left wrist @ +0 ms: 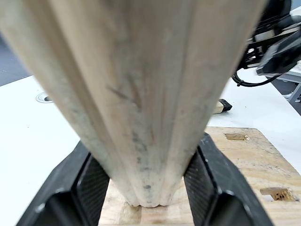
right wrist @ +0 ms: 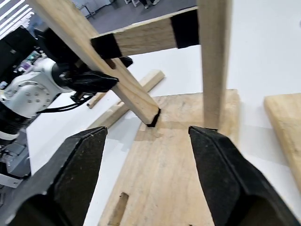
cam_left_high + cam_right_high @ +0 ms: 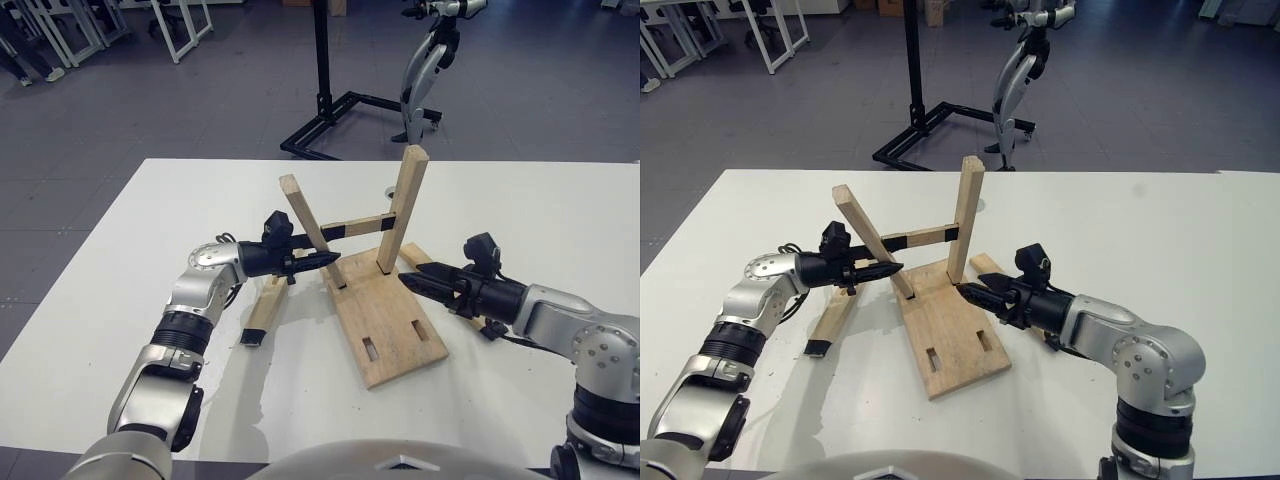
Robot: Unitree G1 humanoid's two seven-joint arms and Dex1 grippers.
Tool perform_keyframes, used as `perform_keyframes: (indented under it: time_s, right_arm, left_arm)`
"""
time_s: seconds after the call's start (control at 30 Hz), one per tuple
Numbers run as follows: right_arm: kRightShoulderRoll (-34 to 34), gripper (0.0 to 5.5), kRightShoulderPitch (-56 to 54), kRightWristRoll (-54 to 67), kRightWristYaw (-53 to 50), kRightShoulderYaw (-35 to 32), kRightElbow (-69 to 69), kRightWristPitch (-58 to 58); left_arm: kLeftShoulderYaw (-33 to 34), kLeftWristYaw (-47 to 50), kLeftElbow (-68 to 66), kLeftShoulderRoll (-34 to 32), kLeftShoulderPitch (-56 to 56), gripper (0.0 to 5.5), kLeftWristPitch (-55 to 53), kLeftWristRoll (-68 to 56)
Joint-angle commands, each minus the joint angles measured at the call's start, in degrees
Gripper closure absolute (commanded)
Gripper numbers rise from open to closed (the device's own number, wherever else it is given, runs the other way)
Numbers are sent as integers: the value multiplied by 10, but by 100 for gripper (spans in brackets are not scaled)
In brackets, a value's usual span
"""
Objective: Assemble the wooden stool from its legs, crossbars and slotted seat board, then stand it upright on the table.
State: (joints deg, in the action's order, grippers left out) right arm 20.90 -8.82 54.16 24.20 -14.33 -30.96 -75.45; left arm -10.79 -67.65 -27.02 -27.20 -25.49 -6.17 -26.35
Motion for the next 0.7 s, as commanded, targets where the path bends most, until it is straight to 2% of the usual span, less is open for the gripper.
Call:
perform_keyframes:
  time_s: [0.03, 0.07, 0.17, 0.3, 0.5, 0.57, 0.63, 0.7]
  right_arm:
    - [-83, 312, -88, 83, -94, -24, -4, -29]
    - [-103, 312, -107, 66, -123, -7, -5, -18]
    - [-125, 312, -151, -56, -178, 104, 6, 62]
    - [-127, 312, -200, -215, -211, 218, 59, 192]
    - [-177, 312, -280, -315, -235, 224, 136, 328]
    - [-172, 312, -259, -336, -218, 263, 171, 317]
    - [-118, 312, -224, -402, -182, 368, 218, 306]
    - [-118, 312, -198, -415, -168, 402, 240, 287]
  left_arm:
    - [-46, 37, -57, -17, 54, 346, -29, 99]
    - [-46, 37, -58, -17, 53, 346, -29, 99]
    - [-48, 36, -64, -14, 46, 346, -28, 99]
    - [-52, 34, -72, -11, 38, 346, -27, 100]
    - [-57, 34, -76, -7, 35, 346, -27, 99]
    - [-57, 33, -75, -7, 35, 346, -27, 99]
    - [-59, 32, -75, -7, 32, 346, -28, 99]
    - [-61, 31, -74, -7, 30, 346, -29, 100]
